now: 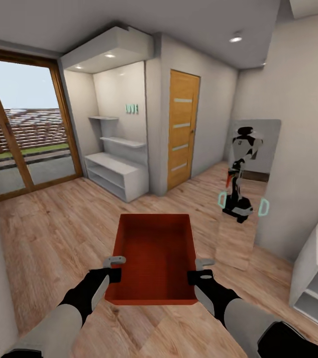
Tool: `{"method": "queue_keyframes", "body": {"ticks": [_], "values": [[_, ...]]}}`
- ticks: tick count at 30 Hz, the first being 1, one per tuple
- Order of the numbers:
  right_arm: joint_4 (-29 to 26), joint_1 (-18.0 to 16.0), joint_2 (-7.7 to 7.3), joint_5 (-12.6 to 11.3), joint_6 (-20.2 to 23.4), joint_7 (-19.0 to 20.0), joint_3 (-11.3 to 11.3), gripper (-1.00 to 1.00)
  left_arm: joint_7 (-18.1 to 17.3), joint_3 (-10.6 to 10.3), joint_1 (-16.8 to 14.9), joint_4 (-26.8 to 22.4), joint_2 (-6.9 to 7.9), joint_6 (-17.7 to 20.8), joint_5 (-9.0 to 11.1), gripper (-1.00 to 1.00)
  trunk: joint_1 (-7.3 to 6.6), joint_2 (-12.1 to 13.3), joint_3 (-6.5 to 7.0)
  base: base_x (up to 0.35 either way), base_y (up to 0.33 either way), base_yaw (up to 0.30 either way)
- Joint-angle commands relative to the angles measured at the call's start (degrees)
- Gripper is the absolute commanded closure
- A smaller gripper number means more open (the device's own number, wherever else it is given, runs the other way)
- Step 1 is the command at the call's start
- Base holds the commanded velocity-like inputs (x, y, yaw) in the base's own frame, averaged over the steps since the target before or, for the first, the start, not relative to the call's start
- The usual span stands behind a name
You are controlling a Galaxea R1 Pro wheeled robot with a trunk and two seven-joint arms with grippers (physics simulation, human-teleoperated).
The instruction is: Move the two storage containers from the living room to the garage. In the garage, place one container on the floor and stack the other container on top of it (either order is fine).
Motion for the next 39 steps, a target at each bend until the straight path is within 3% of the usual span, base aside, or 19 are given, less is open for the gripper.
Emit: {"method": "queue_keyframes", "body": {"ticks": [1,39], "values": [[0.03,0.00,0.00,-0.35,0.36,-2.49,-0.44,1.00,0.69,1.00,-0.09,-0.28,-0.05,0.43,-0.97,1.00,0.07,-0.13,-0.13,0.323,0.000,0.268],[0.03,0.00,-0.06,-0.33,0.36,-2.49,-0.44,1.00,0.67,0.89,-0.09,-0.28,-0.06,0.43,-0.97,1.00,0.07,-0.13,-0.13,0.323,0.000,0.015]]}}
